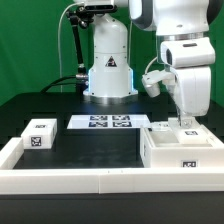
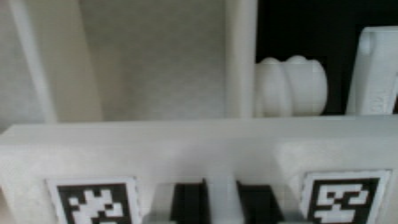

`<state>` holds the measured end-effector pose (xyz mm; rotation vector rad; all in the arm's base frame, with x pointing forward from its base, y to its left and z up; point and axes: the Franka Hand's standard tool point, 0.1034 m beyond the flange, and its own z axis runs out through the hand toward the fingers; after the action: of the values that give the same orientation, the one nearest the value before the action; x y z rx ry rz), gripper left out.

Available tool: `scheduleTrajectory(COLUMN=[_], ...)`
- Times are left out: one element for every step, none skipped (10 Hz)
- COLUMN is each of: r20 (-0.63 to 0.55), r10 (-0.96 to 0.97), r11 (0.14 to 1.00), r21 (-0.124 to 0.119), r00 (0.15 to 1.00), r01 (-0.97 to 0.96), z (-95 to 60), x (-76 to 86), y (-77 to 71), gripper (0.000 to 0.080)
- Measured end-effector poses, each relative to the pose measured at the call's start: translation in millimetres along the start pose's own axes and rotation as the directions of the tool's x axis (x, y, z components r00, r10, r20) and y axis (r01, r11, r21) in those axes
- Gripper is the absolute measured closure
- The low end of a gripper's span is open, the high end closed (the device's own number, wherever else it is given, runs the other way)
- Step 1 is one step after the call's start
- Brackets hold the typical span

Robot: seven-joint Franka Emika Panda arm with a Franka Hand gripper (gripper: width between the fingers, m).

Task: Assemble cabinet

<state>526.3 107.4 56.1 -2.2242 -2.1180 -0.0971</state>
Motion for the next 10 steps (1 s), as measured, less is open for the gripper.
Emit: scheduleTrajectory(r20=[0.0,0.0,0.0,-0.004,-0.009,-0.011,-0.012,-0.014,-0.017,-0.016], r10=[0.0,0.0,0.0,-0.005,-0.004,-0.003,0.0,0.002,0.005,0.007], r11=[1.0,1.0,1.0,1.0,1.0,1.0,1.0,1.0,1.0,1.0], r21=[0.0,0.0,0.0,-0.007,-0.013,-0.013,-0.01,-0.013,-0.018,-0.012], r00=[1.0,1.0,1.0,1.0,1.0,1.0,1.0,1.0,1.0,1.0], r01=[0.0,0.0,0.0,0.005,0.004,0.003,0.0,-0.002,-0.005,-0.007], z=[0.0,0.0,0.0,-0.3,-0.5,-0.9,-0.7,-0.4,-0.5,-0.1], x=[0.0,-0.1,-0.1,-0.3,-0.8,0.1,0.3,0.7,0.8,0.6], y=[0.0,0.1,0.3,6.6,14.9,22.7,28.3,34.4,39.2,42.9], gripper=[0.0728,0.0728,0.0728,0.0728,0.0728,0.0728,0.0728,0.0728,0.0728,0.0728])
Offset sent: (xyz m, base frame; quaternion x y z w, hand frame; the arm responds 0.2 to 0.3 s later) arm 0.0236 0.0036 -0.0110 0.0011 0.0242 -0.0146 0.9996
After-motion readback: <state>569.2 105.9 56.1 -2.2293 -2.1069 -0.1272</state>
